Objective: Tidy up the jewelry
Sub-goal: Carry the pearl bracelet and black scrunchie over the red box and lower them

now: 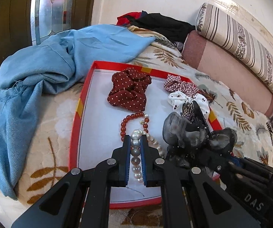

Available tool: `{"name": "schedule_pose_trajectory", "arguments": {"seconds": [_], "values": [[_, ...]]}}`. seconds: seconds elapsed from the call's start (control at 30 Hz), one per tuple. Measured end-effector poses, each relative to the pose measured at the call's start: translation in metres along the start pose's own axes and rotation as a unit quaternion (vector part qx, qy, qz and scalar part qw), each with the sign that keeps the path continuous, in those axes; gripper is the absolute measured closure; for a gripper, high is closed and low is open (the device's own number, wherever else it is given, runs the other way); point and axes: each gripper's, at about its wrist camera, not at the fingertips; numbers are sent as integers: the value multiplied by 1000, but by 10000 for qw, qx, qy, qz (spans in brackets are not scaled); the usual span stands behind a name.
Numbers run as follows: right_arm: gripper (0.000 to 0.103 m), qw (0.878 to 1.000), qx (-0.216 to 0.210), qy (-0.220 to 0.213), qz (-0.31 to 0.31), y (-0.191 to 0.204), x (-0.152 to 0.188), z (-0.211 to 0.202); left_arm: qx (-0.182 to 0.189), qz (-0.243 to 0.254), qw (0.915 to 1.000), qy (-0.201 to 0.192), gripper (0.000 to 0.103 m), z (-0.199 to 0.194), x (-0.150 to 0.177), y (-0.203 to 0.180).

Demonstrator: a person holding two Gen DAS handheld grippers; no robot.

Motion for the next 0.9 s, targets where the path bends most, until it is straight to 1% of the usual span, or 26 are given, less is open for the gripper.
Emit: {"name": "schedule_pose_trajectory", "arguments": {"seconds": [0.17,0.3,0.43,0.63,0.8,0.9], "values": [[79,9996,-269,97,-80,10,8,2,-142,-73,9999,65,94,4,1,4],[78,9994,-280,162,-157,15,12,7,-250,-28,9997,53,94,3,3,4],[78,9997,-111,119,-196,16,13,8,-289,-56,9995,90,94,5,2,6],[78,9995,258,26,-199,8,10,9,-322,-8,9994,115,94,7,2,6],[72,9993,343,33,-127,2,12,9,-362,-5,9992,149,94,9,3,6],[71,9994,327,41,-114,1,14,8,-382,1,9992,153,94,10,3,6]]}}
Point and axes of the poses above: each gripper's, at about its wrist camera, not at the fingertips, and z roughly the way its jaws point, y to its left, x to its underside, and after that the axes turned 1 degree about z, right-handed
